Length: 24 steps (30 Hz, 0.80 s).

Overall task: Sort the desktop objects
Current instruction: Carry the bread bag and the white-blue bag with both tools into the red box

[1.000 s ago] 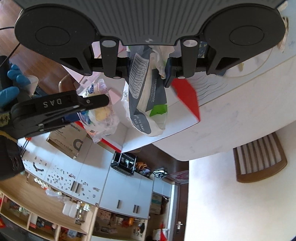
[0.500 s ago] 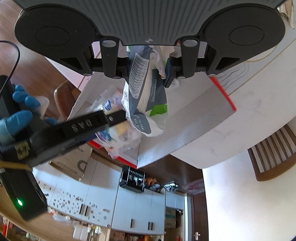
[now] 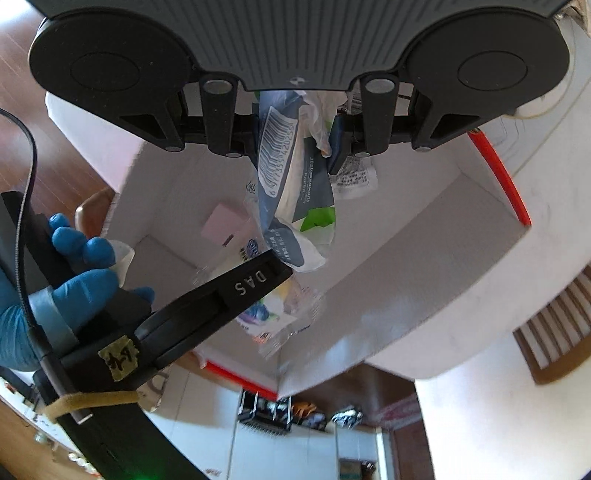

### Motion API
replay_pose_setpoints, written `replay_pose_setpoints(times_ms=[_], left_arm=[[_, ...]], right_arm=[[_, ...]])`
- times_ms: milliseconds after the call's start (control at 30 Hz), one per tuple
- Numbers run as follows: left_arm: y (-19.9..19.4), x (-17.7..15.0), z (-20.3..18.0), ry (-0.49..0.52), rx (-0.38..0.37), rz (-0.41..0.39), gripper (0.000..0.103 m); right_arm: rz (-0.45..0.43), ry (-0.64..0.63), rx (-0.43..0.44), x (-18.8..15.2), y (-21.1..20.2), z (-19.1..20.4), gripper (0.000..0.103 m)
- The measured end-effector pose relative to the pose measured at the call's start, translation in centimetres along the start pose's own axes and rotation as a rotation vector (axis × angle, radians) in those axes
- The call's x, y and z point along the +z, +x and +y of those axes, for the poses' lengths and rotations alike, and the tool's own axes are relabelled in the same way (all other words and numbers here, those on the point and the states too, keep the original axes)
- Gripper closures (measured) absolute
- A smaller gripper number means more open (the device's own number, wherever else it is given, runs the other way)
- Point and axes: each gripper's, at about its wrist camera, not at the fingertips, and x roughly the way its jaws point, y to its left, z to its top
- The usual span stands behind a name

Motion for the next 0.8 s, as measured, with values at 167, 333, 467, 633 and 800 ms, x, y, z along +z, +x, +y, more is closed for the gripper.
replay_pose_setpoints(times_ms=[167,333,467,633,800], left_arm=[[1.3,0.0,0.9,-0.036,0.002,0.047,0.071],[2.1,-0.2,0.6,-0.021,0.004,0.078,0.071],[2.6,-0.8,0.5,-0.022,0.005,0.094,0.071],[2.7,-1.0,0.6,-0.026,0.001,0.107,0.071],[2.6,-1.2,0.4,-0.011,0.001,0.129,0.071]], right_arm=[[0.047,-0.010,-0.018,0.5,2.2,0.3,0.051],[0.062,-0.036,0.001,0.7,3.3,0.9,0.051],[0.084,-0.061,-0.010,0.9,4.2,1.3,0.051],[0.112,-0.071,-0.009,0.9,5.0,1.8,0.051],[0.135,-0.073,-0.016,1.0,5.2,2.1,0.049]])
